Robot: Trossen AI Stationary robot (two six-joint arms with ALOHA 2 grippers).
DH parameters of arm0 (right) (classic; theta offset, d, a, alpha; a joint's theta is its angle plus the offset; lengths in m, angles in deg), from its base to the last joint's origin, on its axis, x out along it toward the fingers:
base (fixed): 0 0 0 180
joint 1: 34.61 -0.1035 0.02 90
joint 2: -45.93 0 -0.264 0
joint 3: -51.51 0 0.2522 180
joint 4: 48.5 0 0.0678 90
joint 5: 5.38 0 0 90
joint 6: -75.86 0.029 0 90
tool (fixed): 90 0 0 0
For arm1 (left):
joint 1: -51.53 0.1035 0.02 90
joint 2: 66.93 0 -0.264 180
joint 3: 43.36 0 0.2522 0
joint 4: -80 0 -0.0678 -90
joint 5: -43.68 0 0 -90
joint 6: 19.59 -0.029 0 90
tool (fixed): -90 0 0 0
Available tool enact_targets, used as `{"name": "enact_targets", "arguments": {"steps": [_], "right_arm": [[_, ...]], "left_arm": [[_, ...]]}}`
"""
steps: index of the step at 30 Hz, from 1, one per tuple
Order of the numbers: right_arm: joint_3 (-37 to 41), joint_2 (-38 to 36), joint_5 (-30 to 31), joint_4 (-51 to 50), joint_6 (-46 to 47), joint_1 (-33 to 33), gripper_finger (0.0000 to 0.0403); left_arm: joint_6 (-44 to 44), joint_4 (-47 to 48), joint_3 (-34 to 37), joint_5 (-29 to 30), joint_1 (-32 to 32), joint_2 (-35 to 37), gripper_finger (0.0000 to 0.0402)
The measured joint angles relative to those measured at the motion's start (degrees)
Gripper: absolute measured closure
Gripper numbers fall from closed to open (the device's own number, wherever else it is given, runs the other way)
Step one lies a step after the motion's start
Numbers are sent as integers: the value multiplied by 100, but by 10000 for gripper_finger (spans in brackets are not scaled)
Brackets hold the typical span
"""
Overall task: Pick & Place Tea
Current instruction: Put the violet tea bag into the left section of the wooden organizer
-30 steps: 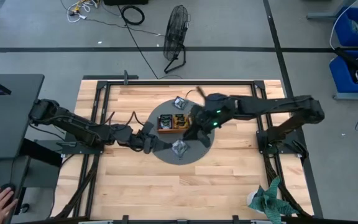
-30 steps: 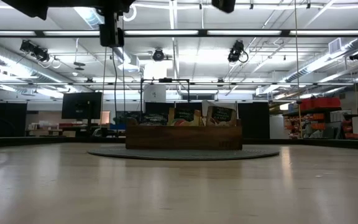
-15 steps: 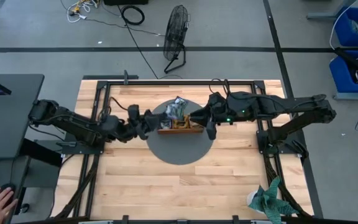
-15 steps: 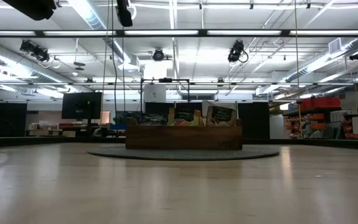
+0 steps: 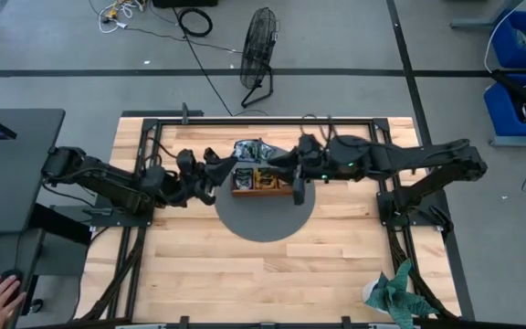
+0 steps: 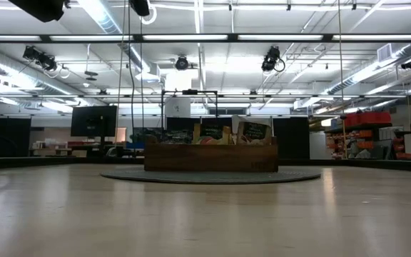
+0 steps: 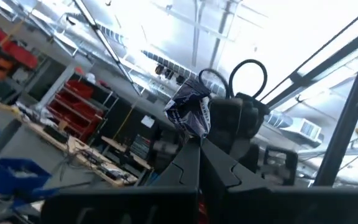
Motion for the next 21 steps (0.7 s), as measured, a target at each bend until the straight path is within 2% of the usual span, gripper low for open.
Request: {"name": "enact_targets", "arguments": {"steps": [7,11,21], "right_arm": [[2,346,-36,514,73,0,277],[2,346,229,951,-81,0,277],[2,346,341,1047,-174,28,277]], "left_arm": [[-488,107,-295,-37,20,0,401],[-491,142,-301,-52,20,0,401],[-454,61,-306,-63,5,0,401]]}}
